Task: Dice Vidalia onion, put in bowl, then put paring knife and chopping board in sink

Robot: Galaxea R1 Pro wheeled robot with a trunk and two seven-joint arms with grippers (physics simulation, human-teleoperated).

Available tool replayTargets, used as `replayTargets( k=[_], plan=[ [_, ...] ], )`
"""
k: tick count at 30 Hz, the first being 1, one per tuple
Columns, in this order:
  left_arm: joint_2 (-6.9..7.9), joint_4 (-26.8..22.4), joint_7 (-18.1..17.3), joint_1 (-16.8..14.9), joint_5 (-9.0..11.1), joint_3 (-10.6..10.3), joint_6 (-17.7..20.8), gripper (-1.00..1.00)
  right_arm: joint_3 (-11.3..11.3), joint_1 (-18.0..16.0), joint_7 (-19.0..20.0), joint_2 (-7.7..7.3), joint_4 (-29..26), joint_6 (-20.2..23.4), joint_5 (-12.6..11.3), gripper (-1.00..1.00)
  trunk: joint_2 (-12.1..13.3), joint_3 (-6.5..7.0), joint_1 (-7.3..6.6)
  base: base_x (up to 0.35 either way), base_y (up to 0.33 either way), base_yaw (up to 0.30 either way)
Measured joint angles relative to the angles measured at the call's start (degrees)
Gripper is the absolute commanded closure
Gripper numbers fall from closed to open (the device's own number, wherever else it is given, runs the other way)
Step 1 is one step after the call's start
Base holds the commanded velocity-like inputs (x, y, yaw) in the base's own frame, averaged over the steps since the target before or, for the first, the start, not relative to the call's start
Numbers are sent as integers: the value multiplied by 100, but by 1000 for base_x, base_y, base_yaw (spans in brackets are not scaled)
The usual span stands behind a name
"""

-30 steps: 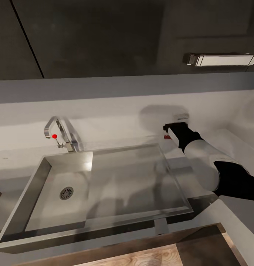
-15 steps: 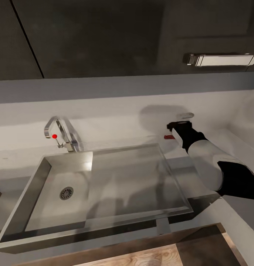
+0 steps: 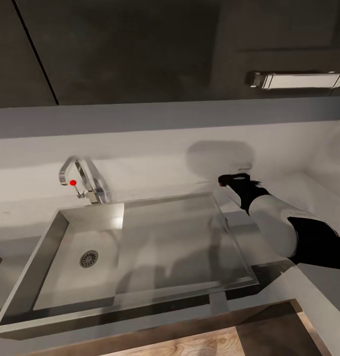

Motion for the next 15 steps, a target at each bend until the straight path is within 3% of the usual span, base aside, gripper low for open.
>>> replayTargets(
  k=[9, 15],
  plan=[
    [0, 64, 0, -1, -1, 1, -2, -100, -7, 5, 2, -27, 85, -247, 1, -100, 0, 0, -1, 247, 0, 0],
    [0, 72, 3, -1, -1, -2, -5, -100, -8, 6, 2, -28, 89, -250, 2, -100, 0, 0, 1, 33, 0, 0]
  ],
)
